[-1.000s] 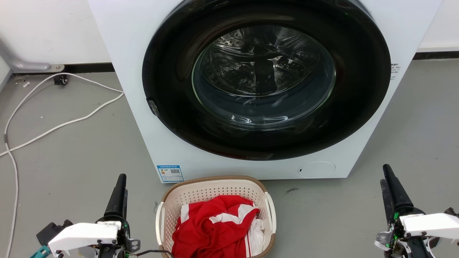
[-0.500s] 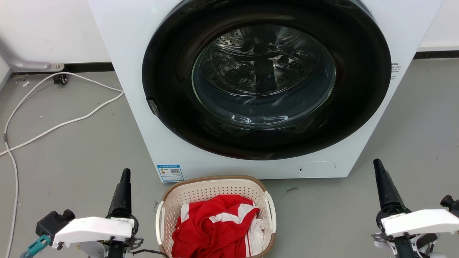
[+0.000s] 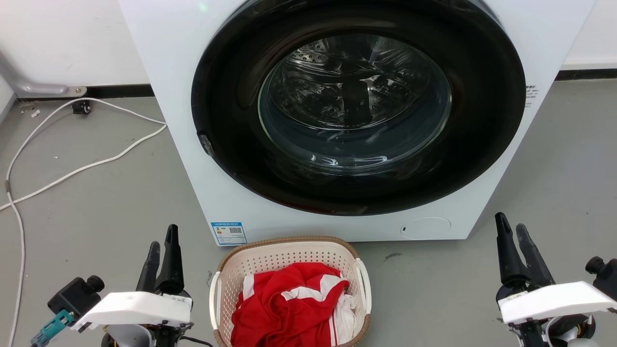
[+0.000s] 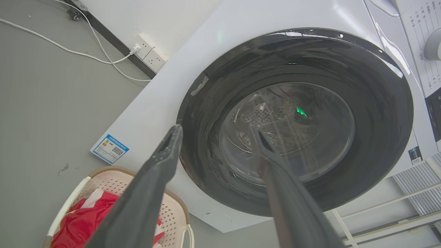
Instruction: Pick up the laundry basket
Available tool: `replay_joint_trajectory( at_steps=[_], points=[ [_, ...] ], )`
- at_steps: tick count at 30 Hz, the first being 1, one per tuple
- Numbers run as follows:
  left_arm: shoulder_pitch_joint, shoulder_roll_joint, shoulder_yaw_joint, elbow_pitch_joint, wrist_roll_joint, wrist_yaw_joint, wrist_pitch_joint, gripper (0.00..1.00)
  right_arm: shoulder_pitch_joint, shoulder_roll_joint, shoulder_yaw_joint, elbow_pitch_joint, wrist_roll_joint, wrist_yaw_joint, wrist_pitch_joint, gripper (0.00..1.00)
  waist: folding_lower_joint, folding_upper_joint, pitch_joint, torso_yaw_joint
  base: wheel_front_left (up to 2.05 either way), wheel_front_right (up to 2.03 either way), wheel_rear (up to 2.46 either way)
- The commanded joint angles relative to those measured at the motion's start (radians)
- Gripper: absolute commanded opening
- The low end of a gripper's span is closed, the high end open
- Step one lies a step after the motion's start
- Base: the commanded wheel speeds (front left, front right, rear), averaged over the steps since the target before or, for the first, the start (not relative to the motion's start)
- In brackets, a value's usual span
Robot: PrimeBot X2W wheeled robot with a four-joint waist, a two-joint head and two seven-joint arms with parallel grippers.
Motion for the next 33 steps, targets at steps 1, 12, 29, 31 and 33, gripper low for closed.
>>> replay_joint_trajectory(
  at_steps=[1,12,29,31,33],
  points=[
    [-0.002,0.004,-0.003,-0.021,0.035,-0.001,-0.010,1.00,-0.002,-0.002,0.004,-0.024,-0.035,0.000,-0.010,1.00,-0.0001,0.0000,0.000,0.000,0.00,0.00,0.00],
    [0.012,0.005,-0.017,-0.039,0.185,-0.007,-0.044,1.00,0.014,-0.002,0.017,-0.048,-0.196,0.000,-0.044,1.00,-0.0001,0.0000,0.001,0.001,0.00,0.00,0.00],
    [0.028,0.005,-0.031,-0.031,0.366,-0.003,-0.087,1.00,0.034,-0.002,0.028,-0.049,-0.401,0.000,-0.089,1.00,-0.0001,0.0000,0.000,0.001,0.00,0.00,0.00],
    [0.029,0.005,-0.032,-0.033,0.386,-0.003,-0.093,1.00,0.037,-0.002,0.030,-0.055,-0.423,0.000,-0.093,1.00,-0.0001,0.0000,0.000,0.001,0.00,0.00,0.00],
    [0.030,0.005,-0.034,-0.035,0.405,-0.003,-0.098,1.00,0.039,-0.002,0.032,-0.058,-0.444,0.000,-0.099,1.00,-0.0001,0.0000,0.000,0.001,0.00,0.00,0.00]
  ],
)
